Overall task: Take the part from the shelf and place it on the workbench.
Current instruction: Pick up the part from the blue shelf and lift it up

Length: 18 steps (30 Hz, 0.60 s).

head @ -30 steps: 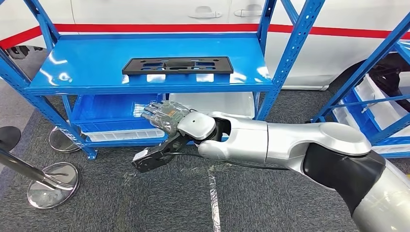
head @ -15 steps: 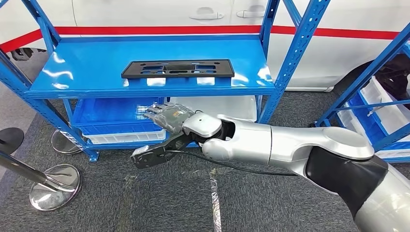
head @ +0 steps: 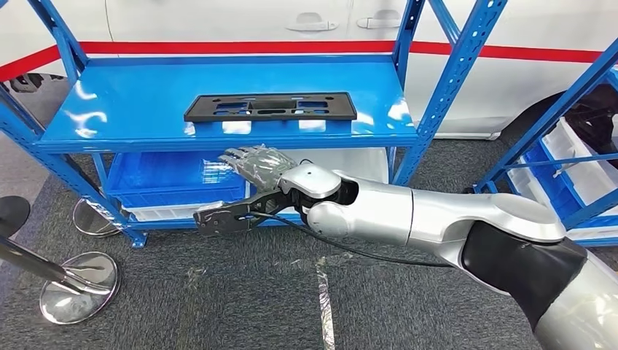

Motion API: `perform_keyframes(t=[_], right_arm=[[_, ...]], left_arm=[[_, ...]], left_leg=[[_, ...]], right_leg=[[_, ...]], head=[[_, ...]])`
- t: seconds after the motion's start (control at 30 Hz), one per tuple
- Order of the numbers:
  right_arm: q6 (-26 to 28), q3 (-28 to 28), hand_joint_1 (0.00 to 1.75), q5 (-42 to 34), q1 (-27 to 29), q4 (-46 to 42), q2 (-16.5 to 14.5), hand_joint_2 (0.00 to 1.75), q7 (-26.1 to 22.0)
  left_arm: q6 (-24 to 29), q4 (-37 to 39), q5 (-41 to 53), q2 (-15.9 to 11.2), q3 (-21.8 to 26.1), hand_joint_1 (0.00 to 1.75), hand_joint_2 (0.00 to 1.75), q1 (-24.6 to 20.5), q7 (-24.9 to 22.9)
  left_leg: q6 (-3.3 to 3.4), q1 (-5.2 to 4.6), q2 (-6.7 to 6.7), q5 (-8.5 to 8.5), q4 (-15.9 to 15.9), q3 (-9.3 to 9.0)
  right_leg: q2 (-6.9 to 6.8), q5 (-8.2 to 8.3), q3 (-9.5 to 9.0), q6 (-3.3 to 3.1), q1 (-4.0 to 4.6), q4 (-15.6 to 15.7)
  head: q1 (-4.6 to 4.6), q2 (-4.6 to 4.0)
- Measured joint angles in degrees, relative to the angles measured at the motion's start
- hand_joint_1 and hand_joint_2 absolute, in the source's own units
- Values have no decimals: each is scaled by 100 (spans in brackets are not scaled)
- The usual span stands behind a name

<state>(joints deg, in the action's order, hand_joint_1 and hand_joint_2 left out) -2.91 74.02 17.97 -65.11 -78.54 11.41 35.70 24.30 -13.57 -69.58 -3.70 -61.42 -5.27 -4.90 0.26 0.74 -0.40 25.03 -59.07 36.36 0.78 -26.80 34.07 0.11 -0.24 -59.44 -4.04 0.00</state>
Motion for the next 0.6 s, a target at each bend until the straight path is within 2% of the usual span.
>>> perform_keyframes(t=[0.07,0.1,0.17,0.2,0.23,0.27,0.33,0.37,0.4,0.43,0.53,0.6], right_arm=[[-1,-9,0,1,-11,-3,22,0,9],[-2,-14,0,2,-14,-6,33,0,12],[-5,-19,0,2,-1,-8,47,0,14],[-6,-19,0,2,16,-8,52,0,15],[-8,-19,0,2,32,-8,57,0,16],[-8,-20,0,2,39,-8,60,0,16],[-7,-22,0,3,36,-8,63,0,17],[-8,-23,0,4,28,-8,64,0,17],[-9,-24,0,5,23,-9,65,0,17],[-11,-25,0,7,20,-11,66,0,16],[-11,-26,0,9,14,-13,68,0,9],[-14,-27,0,13,2,-12,66,0,-3]], left_arm=[[-2,0,1,5,-1,0,0,12,1],[-5,0,1,8,-2,0,0,16,3],[-19,0,1,4,-2,0,0,14,11],[-27,0,1,2,-2,0,0,11,16],[-36,0,1,0,-2,0,0,9,19],[-46,0,1,-1,-1,0,0,8,19],[-62,0,1,5,-1,0,0,15,20],[-68,0,1,9,-1,0,0,15,23],[-70,0,1,14,-1,0,0,12,27],[-72,0,1,16,-1,0,0,8,30],[-72,0,1,11,-1,0,0,2,33],[-72,0,1,7,-2,0,0,7,32]], left_leg=[[59,16,5,6,49,-65],[88,21,8,15,67,-97],[131,16,10,46,71,-139],[142,14,8,63,69,-157],[148,11,3,84,66,-180],[147,9,-2,108,61,-210],[131,2,-9,168,51,-282],[113,-11,-12,196,44,-301],[89,-15,-14,213,45,-308],[63,-20,-15,222,54,-305],[-26,-18,-4,278,38,-310],[-77,-11,8,470,-306,-159]], right_leg=[[-17,-151,95,55,4,-255],[-25,-290,233,78,2,-550],[-32,-567,637,96,1,-1303],[-33,-604,804,95,0,-1555],[-34,-530,883,85,0,-1610],[-34,-350,849,68,1,-1440],[-34,116,543,8,15,-666],[-34,249,388,-19,30,-312],[-32,306,287,-39,44,-86],[-29,284,248,-53,57,-6],[-24,277,175,-114,29,85],[-27,272,107,-168,-4,138]], head=[[-20,0],[-29,0],[-48,0],[-51,0],[-54,0],[-55,0],[-54,0],[-47,0],[-43,0],[-36,0],[-30,0],[-12,0]])
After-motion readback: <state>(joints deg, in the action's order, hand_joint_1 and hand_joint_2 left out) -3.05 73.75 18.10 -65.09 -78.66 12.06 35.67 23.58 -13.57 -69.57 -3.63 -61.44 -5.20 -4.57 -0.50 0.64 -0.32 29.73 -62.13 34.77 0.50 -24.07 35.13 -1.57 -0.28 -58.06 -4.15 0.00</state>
